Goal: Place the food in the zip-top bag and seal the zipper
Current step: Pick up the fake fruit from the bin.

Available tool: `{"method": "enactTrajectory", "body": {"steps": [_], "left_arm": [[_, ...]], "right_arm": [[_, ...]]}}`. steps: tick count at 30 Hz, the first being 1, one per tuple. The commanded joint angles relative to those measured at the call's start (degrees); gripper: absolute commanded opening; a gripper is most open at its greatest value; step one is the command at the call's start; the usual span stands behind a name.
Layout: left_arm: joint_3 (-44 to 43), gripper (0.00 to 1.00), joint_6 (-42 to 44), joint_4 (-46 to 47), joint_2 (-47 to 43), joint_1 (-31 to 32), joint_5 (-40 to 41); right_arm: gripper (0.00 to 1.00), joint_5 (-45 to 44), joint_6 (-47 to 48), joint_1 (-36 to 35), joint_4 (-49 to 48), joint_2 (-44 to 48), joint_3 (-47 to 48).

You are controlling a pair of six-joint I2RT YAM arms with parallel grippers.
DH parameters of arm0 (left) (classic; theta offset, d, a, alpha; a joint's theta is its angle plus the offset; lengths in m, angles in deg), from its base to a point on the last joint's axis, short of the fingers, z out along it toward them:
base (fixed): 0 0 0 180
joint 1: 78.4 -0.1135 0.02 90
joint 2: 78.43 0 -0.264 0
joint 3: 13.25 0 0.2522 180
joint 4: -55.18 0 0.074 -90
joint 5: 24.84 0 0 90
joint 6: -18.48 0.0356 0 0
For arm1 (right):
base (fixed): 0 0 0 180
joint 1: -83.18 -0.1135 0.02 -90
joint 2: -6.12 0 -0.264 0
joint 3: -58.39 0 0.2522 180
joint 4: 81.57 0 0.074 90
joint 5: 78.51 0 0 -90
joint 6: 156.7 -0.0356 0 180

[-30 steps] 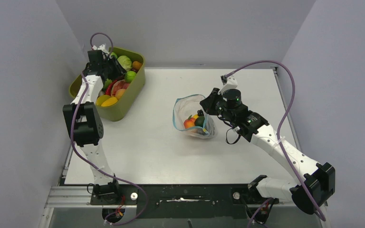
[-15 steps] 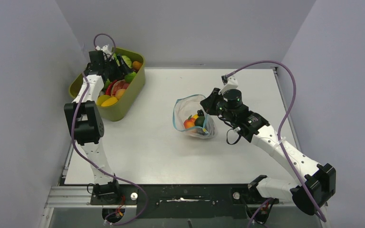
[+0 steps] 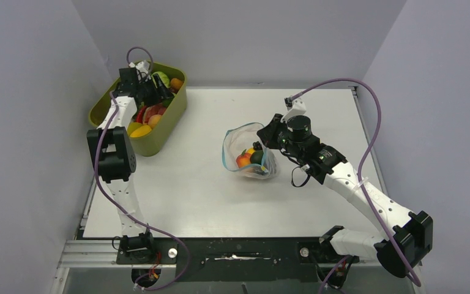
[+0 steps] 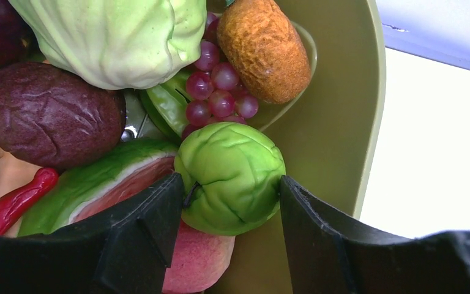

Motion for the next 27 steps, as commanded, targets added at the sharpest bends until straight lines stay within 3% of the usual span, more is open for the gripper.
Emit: {"method": "enactTrajectory", "body": {"steps": [1,11,27], "left_arm": [[-2.91,0.52,0.92,-0.55,1.56,0.22,1.43],[-1.67,0.26,1.18,-0.69,-3.26,0.22,8.2],[1.35,0.18,0.47,-2.91,-10.75,0.13,16.22]], "right_arm": [[0.0,-1.3,-0.62,-0.5,-3.81,2.22,0.78],[0.0,-1.34,-0.77,-0.6,-4.3,2.09,0.39],[0.0,-0.87,-1.03,-0.99,-4.33,2.31,0.14]]}}
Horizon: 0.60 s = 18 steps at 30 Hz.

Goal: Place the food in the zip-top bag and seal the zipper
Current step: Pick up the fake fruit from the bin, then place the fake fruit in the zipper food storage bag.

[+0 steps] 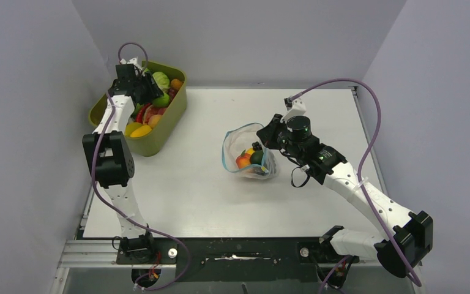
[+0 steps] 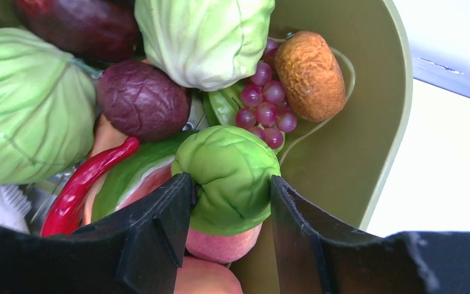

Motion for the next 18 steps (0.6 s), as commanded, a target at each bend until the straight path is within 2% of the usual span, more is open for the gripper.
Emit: {"method": "enactTrajectory", "body": {"steps": [1,18], "left_arm": [[1.08,0.18,0.04,-0.1,-6.69,-0.28,4.13],[10.33,0.12,1.68,1.62,-17.38,-0.11,11.81]], "right_arm": [[0.0,-0.79,-0.84,-0.65,-4.24,2.23,0.13],[0.0,-1.16,-1.11,-1.16,-4.49,2.75,-0.4]]}}
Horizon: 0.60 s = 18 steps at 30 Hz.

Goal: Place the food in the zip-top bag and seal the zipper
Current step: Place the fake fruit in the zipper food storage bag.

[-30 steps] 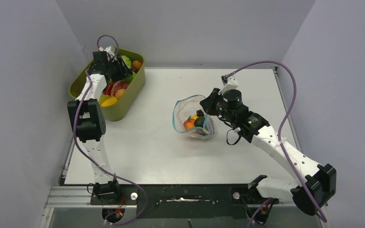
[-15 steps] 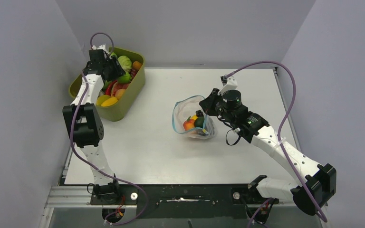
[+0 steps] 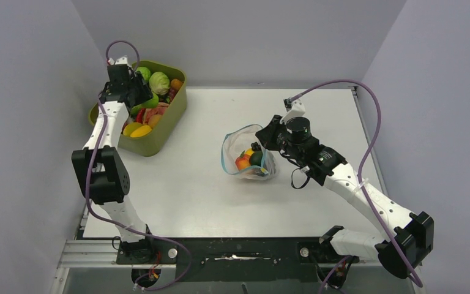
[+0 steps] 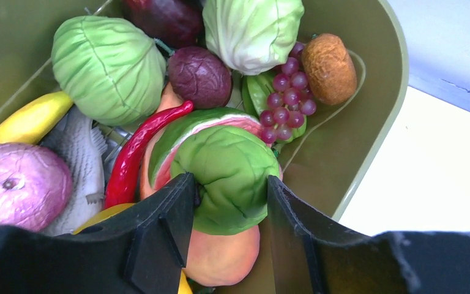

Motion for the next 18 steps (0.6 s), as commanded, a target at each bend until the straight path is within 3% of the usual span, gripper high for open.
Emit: {"method": "enactTrajectory", "body": {"steps": [1,13,18], "left_arm": [[1.4,0.12,1.34,2.99,-4.59,-0.1,1.98],[6.71,0.12,0.65,2.64,-14.46,2.93,-3.46],[10.88,0.12,-1.84,5.24,-19.59,3.14,-12.47]], "right_arm": [[0.0,-1.18,-0.2,-0.51,-4.49,2.29,-0.17],[0.0,-1.63,-0.56,-0.35,-4.68,0.71,0.06],[0.0,-2.28,1.05,-0.03,-3.61,-2.64,3.89]]}}
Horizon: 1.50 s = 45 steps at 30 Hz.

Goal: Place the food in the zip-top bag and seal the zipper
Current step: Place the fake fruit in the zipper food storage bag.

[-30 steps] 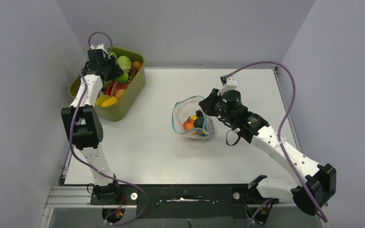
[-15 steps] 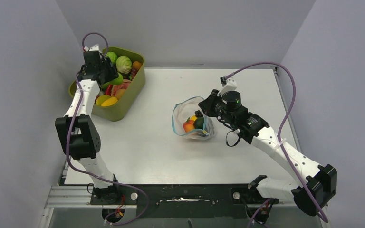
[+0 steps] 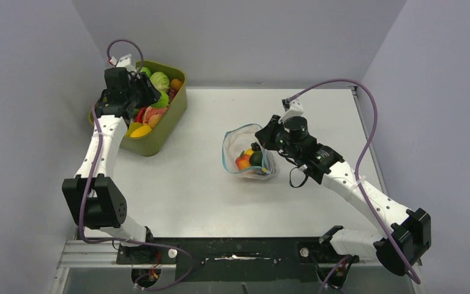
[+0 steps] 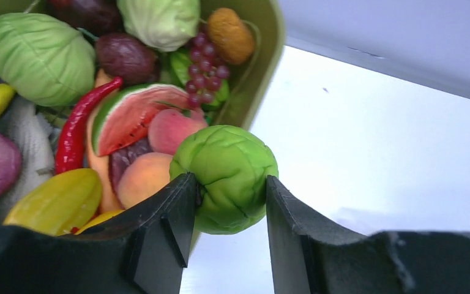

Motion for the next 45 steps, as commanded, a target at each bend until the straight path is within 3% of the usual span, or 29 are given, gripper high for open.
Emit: {"method": "enactTrajectory", "body": {"steps": [1,9,14,21,27,36,45], "left_arm": [[2.45,0.12,-2.19,5.25,-6.5,0.01,-9.7],[8.92,0.12,-6.6,10.02,-12.83,2.33,-22.18],[10.03,0.12,-7.22,10.48,-15.45,6.71,-27.08],[13.92,0.12,-11.63,17.51,-18.86,11.59,-33.83],[15.33,0.12,-10.33,23.28,-19.62,16.65,-37.64],[15.26,0.12,1.01,19.86,-16.91,28.4,-30.45],[13.42,0.12,6.92,14.89,-11.72,31.31,-20.79]], "right_arm": [[0.0,-1.95,1.21,0.15,-3.71,-2.59,4.84],[0.0,-1.03,1.56,1.36,-5.23,-6.94,8.0],[0.0,0.61,1.78,2.37,-5.61,-9.44,10.67],[0.0,2.11,1.32,2.82,-6.21,-12.0,12.86],[0.0,4.05,0.98,2.8,-7.36,-12.31,12.61],[0.0,4.76,0.94,2.81,-7.43,-11.09,12.45],[0.0,5.14,0.94,2.84,-7.37,-9.96,11.63]]}}
